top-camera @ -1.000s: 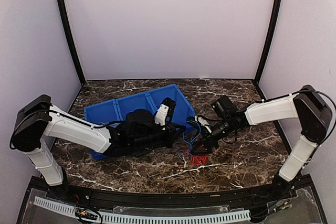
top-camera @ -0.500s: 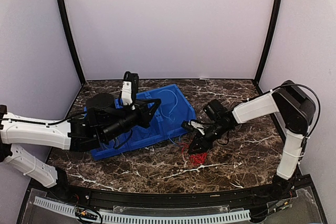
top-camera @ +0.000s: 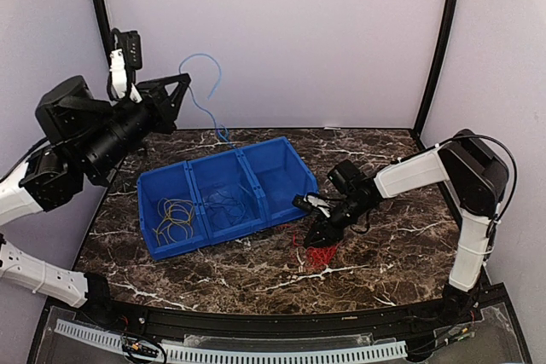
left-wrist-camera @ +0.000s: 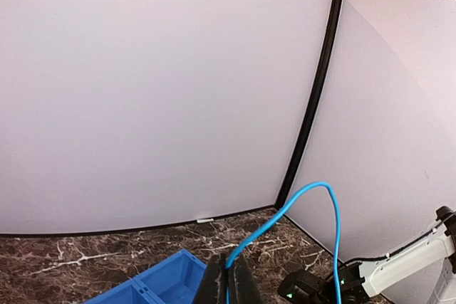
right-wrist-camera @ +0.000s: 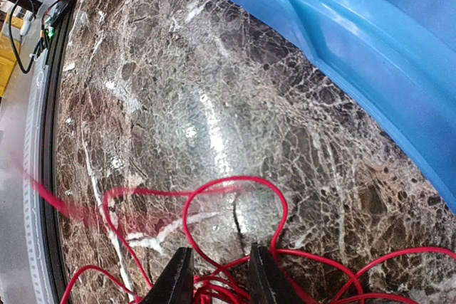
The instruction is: Untangle the cables
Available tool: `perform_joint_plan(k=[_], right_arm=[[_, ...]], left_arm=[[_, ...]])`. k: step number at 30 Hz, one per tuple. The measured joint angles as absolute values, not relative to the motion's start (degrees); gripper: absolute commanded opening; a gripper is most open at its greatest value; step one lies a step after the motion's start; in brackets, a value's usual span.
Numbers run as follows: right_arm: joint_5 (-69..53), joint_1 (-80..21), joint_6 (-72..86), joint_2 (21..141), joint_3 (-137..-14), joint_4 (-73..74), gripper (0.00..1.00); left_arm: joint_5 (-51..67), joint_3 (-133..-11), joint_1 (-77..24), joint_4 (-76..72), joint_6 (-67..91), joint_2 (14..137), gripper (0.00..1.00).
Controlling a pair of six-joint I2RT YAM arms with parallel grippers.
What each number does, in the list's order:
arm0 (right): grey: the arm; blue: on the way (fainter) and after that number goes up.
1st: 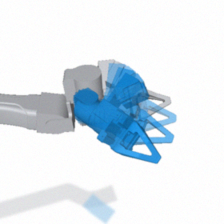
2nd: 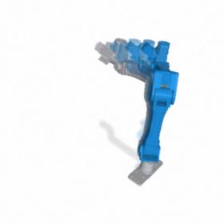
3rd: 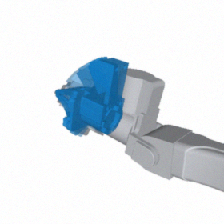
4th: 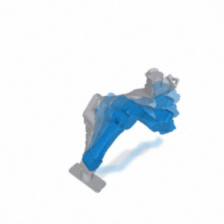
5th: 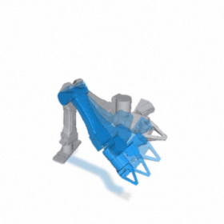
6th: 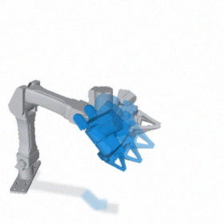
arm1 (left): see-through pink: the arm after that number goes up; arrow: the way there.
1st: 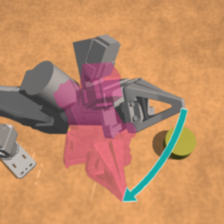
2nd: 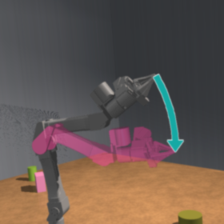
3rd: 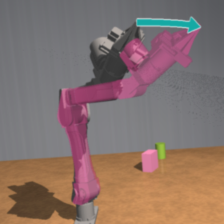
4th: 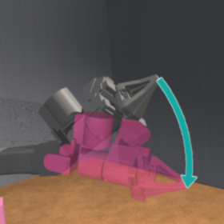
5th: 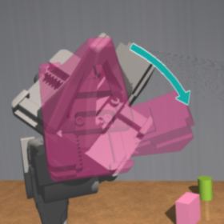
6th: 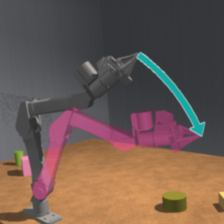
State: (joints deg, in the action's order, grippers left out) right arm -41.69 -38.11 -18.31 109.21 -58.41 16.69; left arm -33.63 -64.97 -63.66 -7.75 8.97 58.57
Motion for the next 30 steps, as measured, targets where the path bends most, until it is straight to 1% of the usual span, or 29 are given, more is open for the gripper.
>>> perform_joint_plan(k=[6,8,11,17,21,25,30], right_arm=[[-41.67,-38.11,-18.57,109.3,-58.52,16.8,0.29],[-41.65,-38.11,-18.76,109.32,-58.54,16.86,0.3],[-41.8,-38.11,-19.03,109.54,-58.89,17.19,0.33],[-42.28,-38.11,-20.34,109.12,-59.02,17.91,0.46],[-38.74,-38.33,-21.3,106.65,-58.59,19.4,0.57],[-34.44,-37.8,-21.96,101.58,-57.63,21.54,0.66],[-32.05,-34.7,-22.98,91.35,-57.6,22.98,0.71]], left_arm=[[-36.49,-73.1,-63.66,-1.06,5.58,55.46,0.0],[-37.19,-73.78,-63.66,0.56,5.1,54.54,0.0],[-38.3,-73.78,-63.66,2.9,4.84,53.52,0.0],[-39.0,-73.25,-63.66,6.57,5.43,53.43,0.0],[-38.87,-72.93,-63.66,9.96,7.4,55.57,0.0],[-38.48,-71.55,-63.66,13.06,10.24,58.85,0.0],[-37.1,-69.38,-63.18,15.99,12.88,62.87,0.0]])
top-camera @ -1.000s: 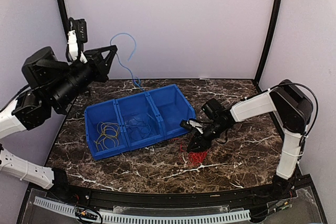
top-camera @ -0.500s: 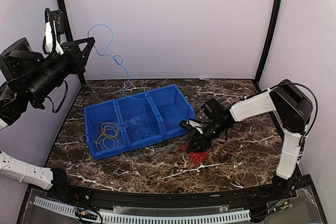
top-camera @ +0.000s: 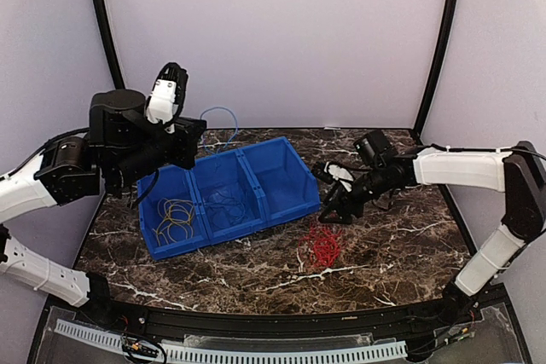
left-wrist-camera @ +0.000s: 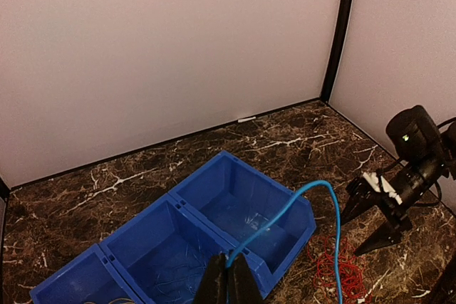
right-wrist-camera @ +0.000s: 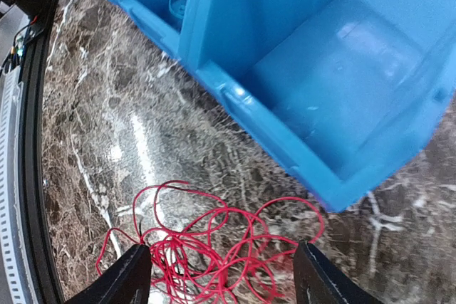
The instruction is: Untangle the cables
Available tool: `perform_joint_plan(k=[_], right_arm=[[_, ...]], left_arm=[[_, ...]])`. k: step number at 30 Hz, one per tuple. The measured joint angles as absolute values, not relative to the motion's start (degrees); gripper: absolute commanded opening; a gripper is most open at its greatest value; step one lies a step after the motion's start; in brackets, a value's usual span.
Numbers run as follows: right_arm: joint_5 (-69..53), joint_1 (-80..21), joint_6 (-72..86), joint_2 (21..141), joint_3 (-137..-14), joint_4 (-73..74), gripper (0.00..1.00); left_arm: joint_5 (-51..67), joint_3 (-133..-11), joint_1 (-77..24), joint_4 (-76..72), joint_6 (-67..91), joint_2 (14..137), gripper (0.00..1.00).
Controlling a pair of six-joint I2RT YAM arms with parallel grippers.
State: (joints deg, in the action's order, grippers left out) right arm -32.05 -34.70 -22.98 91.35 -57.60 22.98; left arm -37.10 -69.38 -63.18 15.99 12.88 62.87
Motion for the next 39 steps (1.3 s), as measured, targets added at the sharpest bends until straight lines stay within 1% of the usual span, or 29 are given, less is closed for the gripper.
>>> perform_joint_plan(k=[4,7,14,17,26,28,30,32,34,36,39], right_arm=[[-30.85,-32.1,-24.58,83.83,-57.49,23.94,0.73],[-30.33,-30.81,-25.58,78.61,-56.07,24.1,0.74],[-30.79,-29.82,-25.82,68.77,-45.98,22.09,0.77],[-30.79,-29.21,-25.82,67.24,-43.97,21.69,0.77],[-31.68,-27.35,-25.85,67.46,-43.53,19.29,0.77],[-31.94,-27.35,-25.89,67.88,-43.53,19.29,0.77],[-32.03,-27.33,-25.96,68.38,-43.53,19.29,0.77],[-32.12,-27.33,-26.11,68.86,-43.53,19.29,0.77],[-32.12,-27.33,-26.28,69.23,-43.53,19.29,0.77],[-32.1,-27.31,-26.41,69.45,-43.53,19.31,0.77],[-32.1,-27.31,-26.7,69.54,-43.53,19.29,0.77]], left_arm=[[-33.3,-69.17,-60.16,17.41,14.81,65.87,0.0],[-28.67,-68.62,-55.57,17.39,16.34,67.55,0.0],[-21.56,-66.37,-49.45,14.44,17.45,73.34,0.0],[-19.81,-66.37,-47.97,13.61,17.65,77.21,0.0],[-17.39,-66.39,-43.44,12.88,18.74,86.87,0.0],[-17.52,-66.39,-43.09,12.86,18.94,87.94,0.06],[-17.61,-66.5,-42.61,12.93,19.27,88.95,0.21],[-17.58,-66.83,-42.46,12.95,19.64,89.91,0.3],[-17.58,-67.37,-42.26,13.17,19.97,90.72,0.35],[-17.65,-67.59,-42.19,13.17,20.4,90.96,0.38],[-17.8,-67.59,-42.09,13.32,20.73,90.96,0.39]])
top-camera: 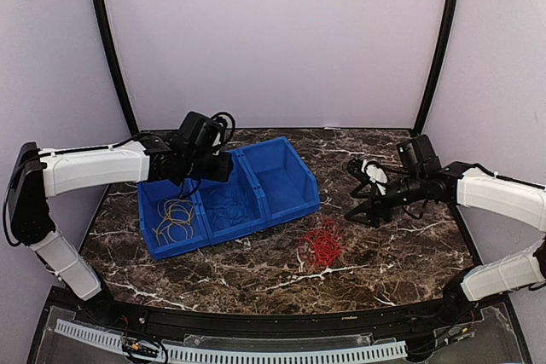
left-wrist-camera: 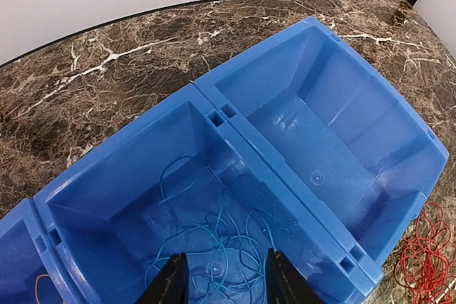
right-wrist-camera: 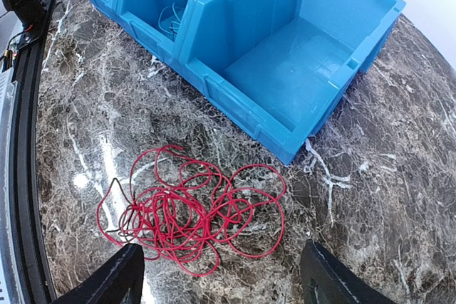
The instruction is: Untangle the cables
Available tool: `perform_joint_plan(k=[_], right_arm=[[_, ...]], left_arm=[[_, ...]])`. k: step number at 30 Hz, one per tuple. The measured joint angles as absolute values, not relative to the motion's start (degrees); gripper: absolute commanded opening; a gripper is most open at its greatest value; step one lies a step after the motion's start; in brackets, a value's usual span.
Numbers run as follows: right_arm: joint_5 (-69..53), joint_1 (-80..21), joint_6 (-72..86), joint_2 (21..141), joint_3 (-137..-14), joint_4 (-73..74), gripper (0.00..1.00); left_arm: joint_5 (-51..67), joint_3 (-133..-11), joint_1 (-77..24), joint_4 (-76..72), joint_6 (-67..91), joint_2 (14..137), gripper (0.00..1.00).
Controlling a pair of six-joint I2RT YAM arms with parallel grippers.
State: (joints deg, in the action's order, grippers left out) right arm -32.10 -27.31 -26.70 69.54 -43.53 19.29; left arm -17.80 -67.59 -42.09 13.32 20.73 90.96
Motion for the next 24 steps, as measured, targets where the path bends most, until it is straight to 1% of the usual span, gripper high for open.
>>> perform_joint_plan(k=[5,8,12,16,20,24], right_arm=[[-32.12,-27.31,-27.18,69.6,-43.53,19.29,0.77],[-32.18,-27.31,-27.62,70.04,-43.53,19.33,0.77],[-32.45,-27.31,-28.93,70.54,-43.53,19.7,0.75],[-32.75,-27.31,-30.68,71.37,-43.55,20.51,0.72],[-32.6,-27.31,-31.33,74.17,-43.83,21.21,0.7],[-31.77,-27.33,-31.24,78.06,-45.01,21.76,0.67]], left_arm=[[-17.63,-67.42,-42.0,13.32,21.21,89.84,0.41],[-15.09,-65.34,-42.0,11.0,21.1,86.37,0.41],[-8.03,-59.53,-42.22,4.43,19.88,79.26,0.41],[-0.91,-53.04,-45.17,-3.7,16.84,73.56,0.41],[2.26,-50.83,-50.65,-7.84,13.45,73.6,0.41],[3.57,-50.72,-54.89,-10.2,11.94,77.17,0.41]])
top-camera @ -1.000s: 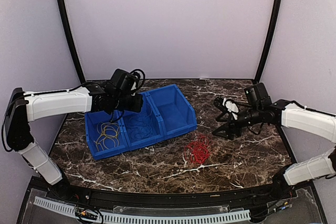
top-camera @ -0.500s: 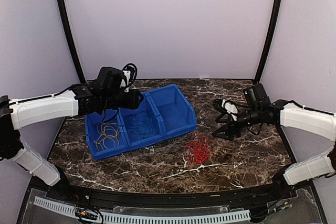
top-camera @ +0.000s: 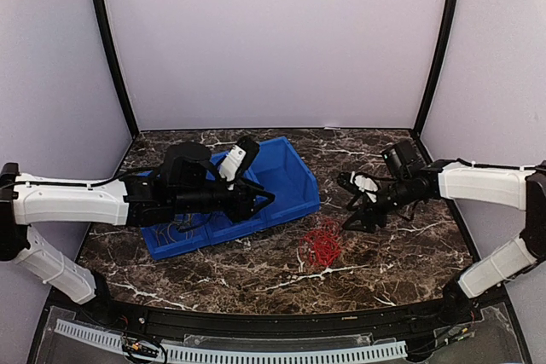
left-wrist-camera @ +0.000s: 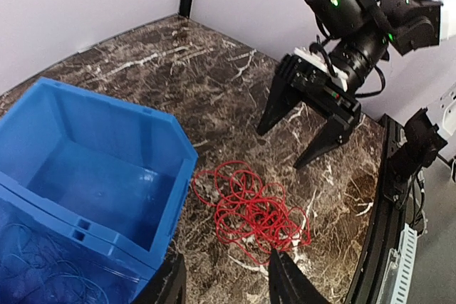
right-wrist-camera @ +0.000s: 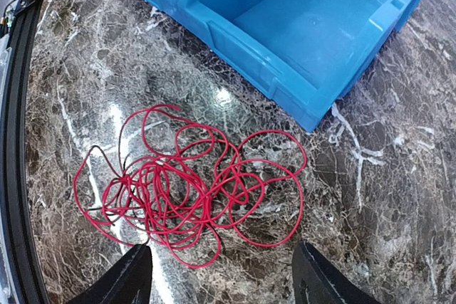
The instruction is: Untangle the cables
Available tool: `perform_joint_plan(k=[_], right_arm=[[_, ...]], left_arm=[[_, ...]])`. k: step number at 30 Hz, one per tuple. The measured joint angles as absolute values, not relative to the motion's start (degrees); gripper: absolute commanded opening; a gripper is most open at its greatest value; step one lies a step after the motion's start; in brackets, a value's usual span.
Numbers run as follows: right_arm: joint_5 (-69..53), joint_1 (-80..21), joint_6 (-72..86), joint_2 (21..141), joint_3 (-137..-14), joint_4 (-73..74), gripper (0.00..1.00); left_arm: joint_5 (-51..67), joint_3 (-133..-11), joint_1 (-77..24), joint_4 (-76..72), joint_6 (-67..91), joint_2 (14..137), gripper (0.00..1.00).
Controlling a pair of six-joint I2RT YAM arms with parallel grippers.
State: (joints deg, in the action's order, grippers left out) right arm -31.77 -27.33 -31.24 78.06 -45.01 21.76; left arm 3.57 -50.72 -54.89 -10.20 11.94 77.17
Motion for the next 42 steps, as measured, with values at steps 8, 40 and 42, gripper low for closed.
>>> perform_joint_plan(k=[8,40,42], right_arm=[[-31.68,-28.18,-31.03,84.99,-48.07,23.57,0.67],[-32.1,-29.58,-31.18,81.21,-47.99,23.79,0.74],[-32.27,-30.72,-31.29,79.22,-48.03,23.57,0.75]], left_arm=[[7.22,-52.07,-56.95,-12.23,16.6,91.59,0.42],[13.78,-59.09,-59.42,-19.4,35.57,112.2,0.0],[12.84,-59.02,-59.42,-18.24,34.87,110.43,0.0]])
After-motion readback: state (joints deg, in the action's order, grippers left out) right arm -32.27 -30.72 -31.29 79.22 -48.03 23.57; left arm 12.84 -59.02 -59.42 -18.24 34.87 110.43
